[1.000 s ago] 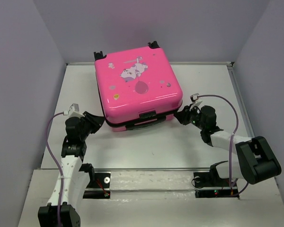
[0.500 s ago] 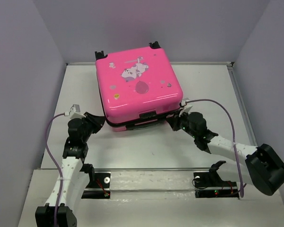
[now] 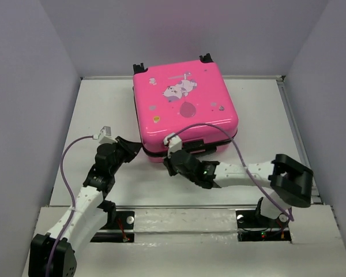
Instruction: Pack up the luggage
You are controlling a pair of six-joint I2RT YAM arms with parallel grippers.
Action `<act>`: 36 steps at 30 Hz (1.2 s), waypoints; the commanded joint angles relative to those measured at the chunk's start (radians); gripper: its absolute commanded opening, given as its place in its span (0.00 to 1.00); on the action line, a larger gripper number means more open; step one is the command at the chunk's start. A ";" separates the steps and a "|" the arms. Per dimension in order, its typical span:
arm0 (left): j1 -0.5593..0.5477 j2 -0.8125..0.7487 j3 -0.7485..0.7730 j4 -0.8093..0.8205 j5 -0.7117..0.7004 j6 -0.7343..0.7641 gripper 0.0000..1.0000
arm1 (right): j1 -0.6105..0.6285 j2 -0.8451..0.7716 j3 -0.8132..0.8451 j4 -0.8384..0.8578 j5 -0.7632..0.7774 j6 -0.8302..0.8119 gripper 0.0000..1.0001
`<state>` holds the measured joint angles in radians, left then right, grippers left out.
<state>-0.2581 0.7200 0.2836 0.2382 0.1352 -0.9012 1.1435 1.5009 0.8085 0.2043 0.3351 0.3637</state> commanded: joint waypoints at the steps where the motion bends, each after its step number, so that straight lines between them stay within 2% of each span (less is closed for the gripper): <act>1: -0.073 0.009 0.005 0.099 0.044 -0.036 0.25 | 0.165 0.146 0.234 0.033 -0.061 -0.003 0.07; 3: -0.078 0.018 0.015 0.093 0.056 -0.021 0.25 | 0.194 0.208 0.290 0.037 -0.080 -0.031 0.07; 4: -0.078 0.018 0.041 0.031 0.047 0.017 0.24 | 0.194 0.219 0.314 0.058 -0.094 -0.057 0.07; 6: -0.078 0.010 0.054 0.004 0.021 0.039 0.23 | 0.194 0.243 0.308 0.133 -0.137 -0.083 0.07; 7: -0.078 0.007 0.054 0.004 0.018 0.047 0.23 | 0.194 0.255 0.317 0.115 -0.148 -0.098 0.07; 9: -0.078 0.006 0.081 -0.025 0.007 0.074 0.23 | 0.194 0.253 0.337 0.084 -0.133 -0.111 0.07; 11: -0.078 0.013 0.094 -0.025 0.014 0.079 0.27 | 0.194 0.225 0.290 0.102 -0.140 -0.112 0.07; 12: -0.078 0.018 0.100 -0.025 0.014 0.084 0.38 | 0.194 0.182 0.265 0.104 -0.148 -0.108 0.07; 15: -0.078 0.038 0.161 -0.069 -0.011 0.125 0.59 | 0.194 0.086 0.104 0.121 -0.177 -0.056 0.07; 16: -0.078 0.036 0.179 -0.080 -0.019 0.136 0.75 | 0.194 0.047 0.059 0.122 -0.188 -0.042 0.07; 18: -0.078 0.024 0.235 -0.123 -0.060 0.168 0.90 | 0.194 -0.068 -0.050 0.104 -0.225 0.003 0.07; 21: -0.076 0.024 0.313 -0.183 -0.109 0.202 0.99 | 0.194 -0.186 -0.109 0.043 -0.254 0.037 0.07; 23: -0.075 0.053 0.370 -0.218 -0.117 0.229 0.99 | 0.194 -0.246 -0.137 -0.025 -0.245 0.060 0.07; 25: -0.075 0.073 0.388 -0.223 -0.085 0.228 0.96 | 0.194 -0.275 -0.153 -0.058 -0.242 0.075 0.07; 29: -0.082 0.043 0.312 -0.195 0.053 0.183 0.90 | 0.194 -0.329 -0.184 -0.101 -0.176 0.130 0.07; 30: -0.089 0.026 0.289 -0.194 0.066 0.179 0.74 | 0.194 -0.341 -0.189 -0.102 -0.170 0.139 0.07; 33: -0.109 -0.071 0.189 -0.224 0.080 0.165 0.46 | 0.194 -0.337 -0.189 -0.102 -0.137 0.155 0.07; 34: -0.110 -0.097 0.166 -0.237 0.076 0.160 0.32 | 0.194 -0.331 -0.187 -0.103 -0.128 0.153 0.07; 36: -0.112 -0.175 0.094 -0.283 0.078 0.133 0.24 | 0.194 -0.334 -0.183 -0.106 -0.095 0.147 0.07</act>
<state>-0.3576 0.6495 0.4633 0.0189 0.1616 -0.7349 1.3121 1.1908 0.6113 0.0738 0.2138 0.4831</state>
